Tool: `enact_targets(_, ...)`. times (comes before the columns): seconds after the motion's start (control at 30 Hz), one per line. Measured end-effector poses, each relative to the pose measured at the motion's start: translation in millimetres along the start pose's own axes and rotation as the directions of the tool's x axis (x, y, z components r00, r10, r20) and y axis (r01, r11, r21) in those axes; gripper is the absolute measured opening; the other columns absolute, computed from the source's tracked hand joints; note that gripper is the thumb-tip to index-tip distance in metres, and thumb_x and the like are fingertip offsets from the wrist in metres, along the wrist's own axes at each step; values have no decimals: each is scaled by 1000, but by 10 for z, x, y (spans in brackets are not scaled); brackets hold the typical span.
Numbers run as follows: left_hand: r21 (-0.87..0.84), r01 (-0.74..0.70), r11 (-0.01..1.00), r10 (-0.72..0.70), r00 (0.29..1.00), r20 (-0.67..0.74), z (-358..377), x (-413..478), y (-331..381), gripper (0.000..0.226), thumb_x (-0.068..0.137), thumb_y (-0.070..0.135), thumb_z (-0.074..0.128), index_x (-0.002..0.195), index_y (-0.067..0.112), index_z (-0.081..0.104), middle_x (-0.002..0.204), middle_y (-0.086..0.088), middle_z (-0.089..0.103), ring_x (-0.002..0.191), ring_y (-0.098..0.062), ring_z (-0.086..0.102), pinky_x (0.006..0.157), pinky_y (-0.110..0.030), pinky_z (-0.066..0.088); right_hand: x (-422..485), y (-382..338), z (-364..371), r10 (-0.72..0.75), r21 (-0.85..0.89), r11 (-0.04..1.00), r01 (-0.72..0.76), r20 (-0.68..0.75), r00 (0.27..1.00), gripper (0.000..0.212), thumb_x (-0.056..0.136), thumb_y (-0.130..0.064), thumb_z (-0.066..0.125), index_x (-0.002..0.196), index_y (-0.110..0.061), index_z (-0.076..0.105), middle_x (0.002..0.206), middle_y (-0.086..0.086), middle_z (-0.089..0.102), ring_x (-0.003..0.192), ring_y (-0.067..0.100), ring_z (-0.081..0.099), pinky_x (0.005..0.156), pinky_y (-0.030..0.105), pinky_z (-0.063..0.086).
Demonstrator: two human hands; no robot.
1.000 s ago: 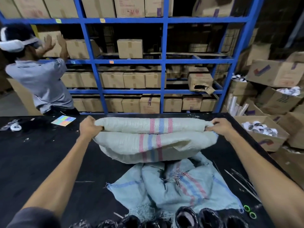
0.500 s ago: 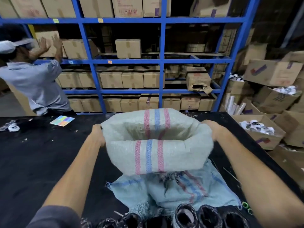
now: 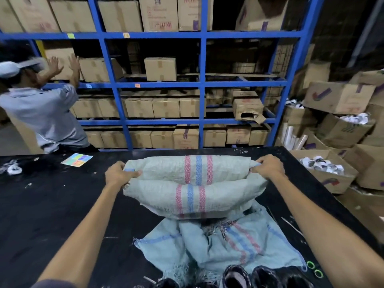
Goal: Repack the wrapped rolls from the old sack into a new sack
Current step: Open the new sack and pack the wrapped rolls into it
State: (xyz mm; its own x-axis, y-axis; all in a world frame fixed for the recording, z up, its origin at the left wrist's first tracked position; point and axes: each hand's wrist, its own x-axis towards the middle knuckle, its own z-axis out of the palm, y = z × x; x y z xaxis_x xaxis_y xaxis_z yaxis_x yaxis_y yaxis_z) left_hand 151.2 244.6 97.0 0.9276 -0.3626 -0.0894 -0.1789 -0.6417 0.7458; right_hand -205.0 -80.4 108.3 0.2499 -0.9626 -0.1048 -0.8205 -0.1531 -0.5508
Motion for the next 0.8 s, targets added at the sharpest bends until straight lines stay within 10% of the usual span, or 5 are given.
enact_targets(0.17, -103, 151, 983, -166, 974, -157, 326, -221, 233, 38, 91, 20, 70, 118, -4, 58, 121, -23, 60, 114, -42, 60, 84, -44, 52, -313, -457, 320, 169, 222, 966, -132, -154, 974, 30, 89, -12, 65, 117, -3, 65, 121, 20, 64, 110, 37, 63, 86, 40, 55)
enact_targets(0.3, -414, 276, 867, -195, 954, 228, 462, -140, 347, 45, 96, 14, 46, 137, -2, 51, 138, -22, 55, 102, -32, 62, 79, -42, 53, -383, -658, 458, 101, 474, 854, -214, 251, 963, 34, 97, -19, 47, 124, -3, 58, 111, 12, 58, 106, 30, 58, 85, 36, 47)
enact_targets(0.47, -535, 351, 769, -180, 921, 346, -37, 151, -21, 12, 87, 25, 65, 97, 20, 61, 96, 0, 67, 77, -10, 56, 71, -30, 46, -318, -233, -63, -50, 697, 648, -306, 440, 896, 28, 102, -19, 43, 98, -2, 65, 93, 13, 63, 82, 28, 57, 72, 36, 46)
enact_targets(0.57, -692, 566, 449, -49, 789, 613, -443, 132, -273, 28, 81, 43, 71, 92, 16, 73, 85, -8, 74, 84, -25, 66, 80, -39, 55, -308, -45, -374, -193, 808, 362, -465, 553, 811, 37, 99, -35, 51, 96, -4, 72, 93, 20, 73, 87, 36, 65, 79, 43, 51)
enact_targets(0.8, -272, 221, 936, -73, 881, 467, -425, 56, -225, 98, 37, 29, 101, 123, 6, 58, 113, -16, 70, 103, -27, 69, 90, -43, 56, -512, -170, -564, -206, 461, 880, -114, 586, 783, 59, 71, -17, 90, 121, -7, 61, 105, 6, 70, 86, 16, 67, 61, 22, 57)
